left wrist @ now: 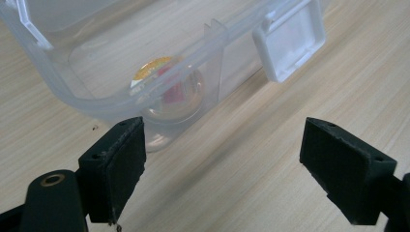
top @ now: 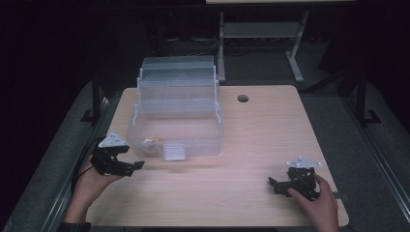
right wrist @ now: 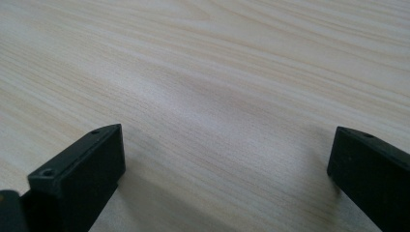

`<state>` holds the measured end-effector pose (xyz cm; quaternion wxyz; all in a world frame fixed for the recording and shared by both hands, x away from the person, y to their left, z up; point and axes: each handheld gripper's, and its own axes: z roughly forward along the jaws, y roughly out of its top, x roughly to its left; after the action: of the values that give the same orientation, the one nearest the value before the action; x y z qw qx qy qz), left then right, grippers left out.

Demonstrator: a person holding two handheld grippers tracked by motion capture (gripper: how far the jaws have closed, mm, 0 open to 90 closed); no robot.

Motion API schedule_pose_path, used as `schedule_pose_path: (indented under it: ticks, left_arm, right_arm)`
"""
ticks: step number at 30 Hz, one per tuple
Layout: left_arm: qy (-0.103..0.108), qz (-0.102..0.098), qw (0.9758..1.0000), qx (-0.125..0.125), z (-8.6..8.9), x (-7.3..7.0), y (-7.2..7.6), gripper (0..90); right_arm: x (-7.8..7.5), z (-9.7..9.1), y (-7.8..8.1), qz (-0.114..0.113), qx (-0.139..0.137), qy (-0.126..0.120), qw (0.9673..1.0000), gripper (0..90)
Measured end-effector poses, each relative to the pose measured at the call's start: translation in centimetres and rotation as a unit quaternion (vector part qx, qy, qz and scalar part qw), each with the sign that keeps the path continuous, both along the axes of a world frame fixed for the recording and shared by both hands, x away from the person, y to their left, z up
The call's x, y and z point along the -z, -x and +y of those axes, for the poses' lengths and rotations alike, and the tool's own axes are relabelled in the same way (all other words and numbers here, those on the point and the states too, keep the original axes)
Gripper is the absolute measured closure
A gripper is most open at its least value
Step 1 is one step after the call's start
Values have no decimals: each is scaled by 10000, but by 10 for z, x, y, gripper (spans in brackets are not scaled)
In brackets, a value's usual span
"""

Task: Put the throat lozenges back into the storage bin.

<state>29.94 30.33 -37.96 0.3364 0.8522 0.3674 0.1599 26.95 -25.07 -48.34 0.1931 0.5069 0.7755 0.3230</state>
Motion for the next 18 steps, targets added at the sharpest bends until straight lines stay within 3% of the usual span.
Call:
schedule_pose_path:
  ticks: [12, 18]
  left_arm:
    - [109, -73, 9999, -22, 2, 29, 14, 158]
    - [42, -63, 10000, 6, 4, 43, 20, 145]
  right_arm:
    - [0, 0, 0, -1, -2, 0, 10000, 0]
    - [0, 0, 0, -1, -1, -1, 10000, 0]
